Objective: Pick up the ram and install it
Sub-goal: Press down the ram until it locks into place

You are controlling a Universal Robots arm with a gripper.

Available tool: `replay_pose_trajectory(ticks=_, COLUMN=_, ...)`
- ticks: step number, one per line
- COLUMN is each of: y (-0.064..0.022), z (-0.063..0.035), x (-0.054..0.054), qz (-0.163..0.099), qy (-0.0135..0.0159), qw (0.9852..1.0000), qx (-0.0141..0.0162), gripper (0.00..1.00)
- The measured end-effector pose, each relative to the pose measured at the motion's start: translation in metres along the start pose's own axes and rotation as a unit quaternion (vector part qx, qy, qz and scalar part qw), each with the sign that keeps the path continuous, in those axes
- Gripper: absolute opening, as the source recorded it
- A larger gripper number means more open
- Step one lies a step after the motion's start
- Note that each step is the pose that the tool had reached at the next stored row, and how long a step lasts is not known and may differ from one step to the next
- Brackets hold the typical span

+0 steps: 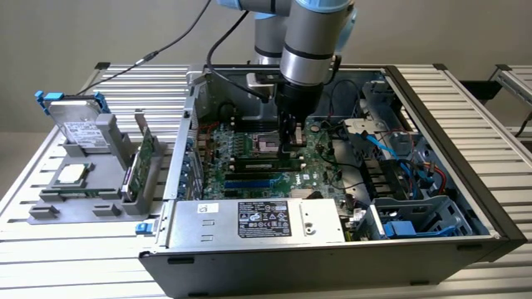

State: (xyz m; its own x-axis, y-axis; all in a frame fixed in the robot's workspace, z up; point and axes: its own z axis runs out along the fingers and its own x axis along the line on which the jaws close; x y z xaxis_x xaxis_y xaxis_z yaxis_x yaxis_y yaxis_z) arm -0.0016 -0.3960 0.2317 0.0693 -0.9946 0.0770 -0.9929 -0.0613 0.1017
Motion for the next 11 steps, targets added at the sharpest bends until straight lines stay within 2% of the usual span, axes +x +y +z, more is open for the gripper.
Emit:
replay_pose_trajectory(ticks=5, y=-0.001, z=0.0052, x=-0.0003, qz=0.0, qy=0.0005, qw=1.0, qx=-0.0002, gripper=0.1)
replay_pose_trajectory(ticks=9, y=-0.0013, z=0.0058, x=-0.0004, qz=0.0, qy=0.0, qw=1.0, qx=-0.0001, gripper=0.1)
replay_pose_trajectory(ticks=11, y=-0.001, z=0.0035, x=-0.0004, qz=0.0, qy=-0.0015, qw=1.0, qx=0.0, gripper=0.1)
